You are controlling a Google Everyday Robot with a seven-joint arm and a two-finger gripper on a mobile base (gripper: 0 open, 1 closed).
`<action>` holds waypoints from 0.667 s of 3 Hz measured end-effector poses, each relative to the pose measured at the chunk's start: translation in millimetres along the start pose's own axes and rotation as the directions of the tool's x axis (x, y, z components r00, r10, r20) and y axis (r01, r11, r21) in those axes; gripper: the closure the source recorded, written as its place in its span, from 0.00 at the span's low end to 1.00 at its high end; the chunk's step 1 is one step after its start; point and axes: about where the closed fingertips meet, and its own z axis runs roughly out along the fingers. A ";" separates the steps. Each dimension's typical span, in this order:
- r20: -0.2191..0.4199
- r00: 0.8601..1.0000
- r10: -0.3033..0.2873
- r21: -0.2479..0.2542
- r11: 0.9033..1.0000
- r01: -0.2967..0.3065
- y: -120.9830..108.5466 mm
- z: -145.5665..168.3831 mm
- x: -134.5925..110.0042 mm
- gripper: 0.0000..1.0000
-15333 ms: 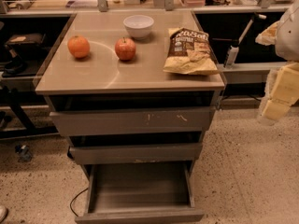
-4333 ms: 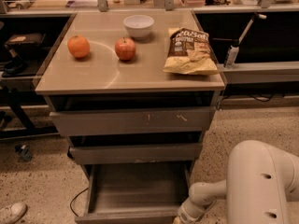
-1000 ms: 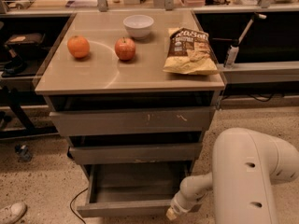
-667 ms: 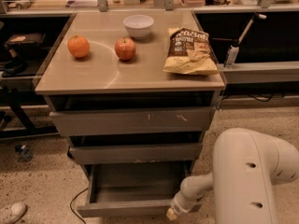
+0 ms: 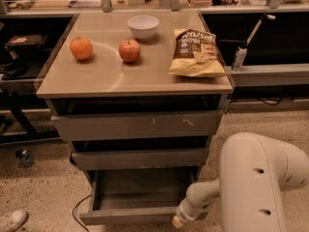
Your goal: Close bottom drawer
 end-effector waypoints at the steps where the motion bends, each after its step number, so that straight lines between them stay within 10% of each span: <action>1: 0.000 1.000 0.000 0.000 1.000 0.000 0.0 0.0 0.0 0.11; 2: 0.000 1.000 0.000 0.000 1.000 0.000 0.1 0.1 0.0 0.00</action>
Offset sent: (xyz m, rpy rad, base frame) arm 0.0000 0.0000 0.0000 0.0000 0.0000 0.0000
